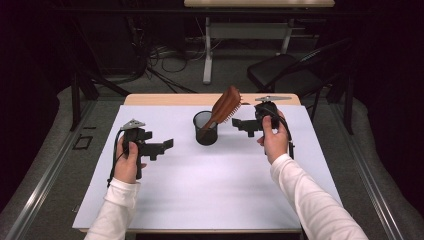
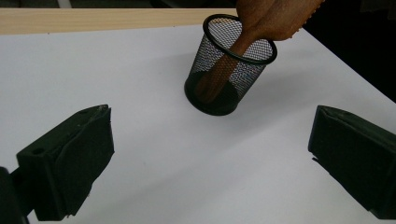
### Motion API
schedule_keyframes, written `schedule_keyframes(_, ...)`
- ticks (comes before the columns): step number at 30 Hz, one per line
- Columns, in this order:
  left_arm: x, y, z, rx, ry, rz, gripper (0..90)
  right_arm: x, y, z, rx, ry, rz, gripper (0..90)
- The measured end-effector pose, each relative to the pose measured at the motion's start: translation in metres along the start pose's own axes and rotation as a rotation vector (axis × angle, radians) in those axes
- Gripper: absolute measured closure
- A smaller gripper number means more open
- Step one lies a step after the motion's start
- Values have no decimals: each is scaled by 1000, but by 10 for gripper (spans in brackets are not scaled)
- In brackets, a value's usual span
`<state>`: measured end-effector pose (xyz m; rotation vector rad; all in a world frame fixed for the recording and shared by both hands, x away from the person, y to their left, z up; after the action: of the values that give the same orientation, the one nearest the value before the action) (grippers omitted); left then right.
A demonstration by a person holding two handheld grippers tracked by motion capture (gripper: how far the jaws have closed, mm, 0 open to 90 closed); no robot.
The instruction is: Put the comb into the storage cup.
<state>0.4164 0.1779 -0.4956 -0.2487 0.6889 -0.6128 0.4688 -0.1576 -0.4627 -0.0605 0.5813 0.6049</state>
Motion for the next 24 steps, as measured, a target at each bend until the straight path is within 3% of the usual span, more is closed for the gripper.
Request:
schedule_keyframes(3, -1, 0, 2, -4, -7, -5, 2, -4, 2, -5, 7, -2, 11, 1)
schedule_keyframes(9, -4, 1, 4, -6, -14, -5, 2, -15, 5, -17, -63, -4, -22, 1)
schedule_keyframes(24, -5, 0, 5, 3, -12, -9, 2, -32, 9, -48, -44, -23, 14, 1)
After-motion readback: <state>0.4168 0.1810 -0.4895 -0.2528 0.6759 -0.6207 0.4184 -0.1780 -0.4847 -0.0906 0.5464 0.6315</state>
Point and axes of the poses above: each handheld gripper's, and its own axes: x roughly forward along the jaws, z roughly out of its top, y roughly to its left, the point moved 5 cm from there along x, roughly forward along the jaws, and after that the axes turned 8 degrees about -x, right-handed, at the moved point
